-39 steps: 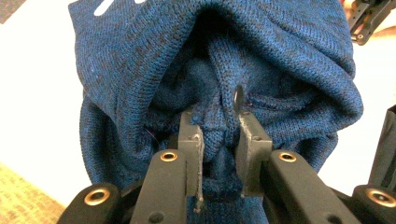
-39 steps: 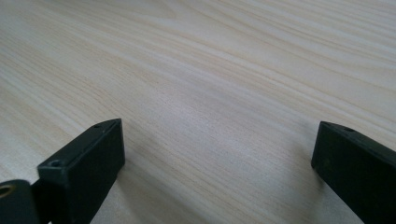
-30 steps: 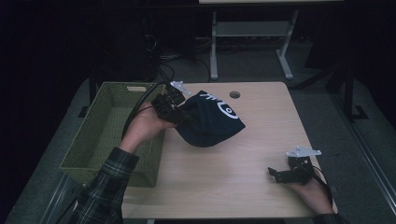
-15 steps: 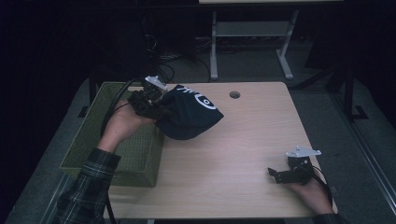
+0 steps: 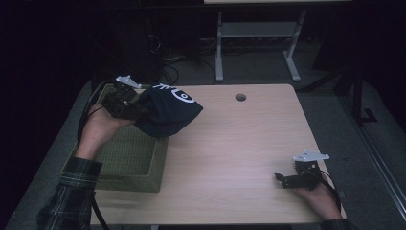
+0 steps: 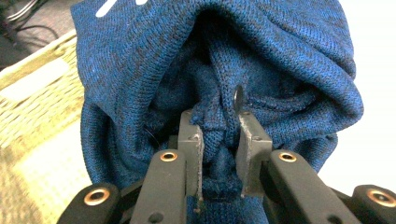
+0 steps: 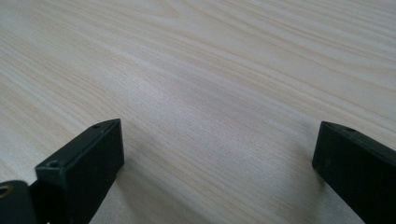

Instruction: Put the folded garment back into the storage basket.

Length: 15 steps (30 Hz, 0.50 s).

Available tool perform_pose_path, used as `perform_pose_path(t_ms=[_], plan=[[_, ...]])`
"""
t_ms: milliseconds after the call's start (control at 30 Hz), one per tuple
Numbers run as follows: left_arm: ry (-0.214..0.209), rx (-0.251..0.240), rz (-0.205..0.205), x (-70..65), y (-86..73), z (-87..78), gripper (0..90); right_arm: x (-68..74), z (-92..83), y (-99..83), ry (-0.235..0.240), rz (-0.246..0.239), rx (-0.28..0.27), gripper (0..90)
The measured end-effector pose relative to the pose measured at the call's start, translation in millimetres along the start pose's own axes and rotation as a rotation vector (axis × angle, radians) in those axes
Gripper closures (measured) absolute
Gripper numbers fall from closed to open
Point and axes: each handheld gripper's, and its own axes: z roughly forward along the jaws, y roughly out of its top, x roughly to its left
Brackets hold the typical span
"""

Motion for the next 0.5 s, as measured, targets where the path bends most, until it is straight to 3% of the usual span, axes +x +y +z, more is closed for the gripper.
perform_pose_path(t_ms=[500], plan=[[0.093, -0.003, -0.146, 44.1, -45.9, -10.0, 74.1, 0.0, 0.0, 0.0, 0.000, 0.000, 0.000, 1.8]])
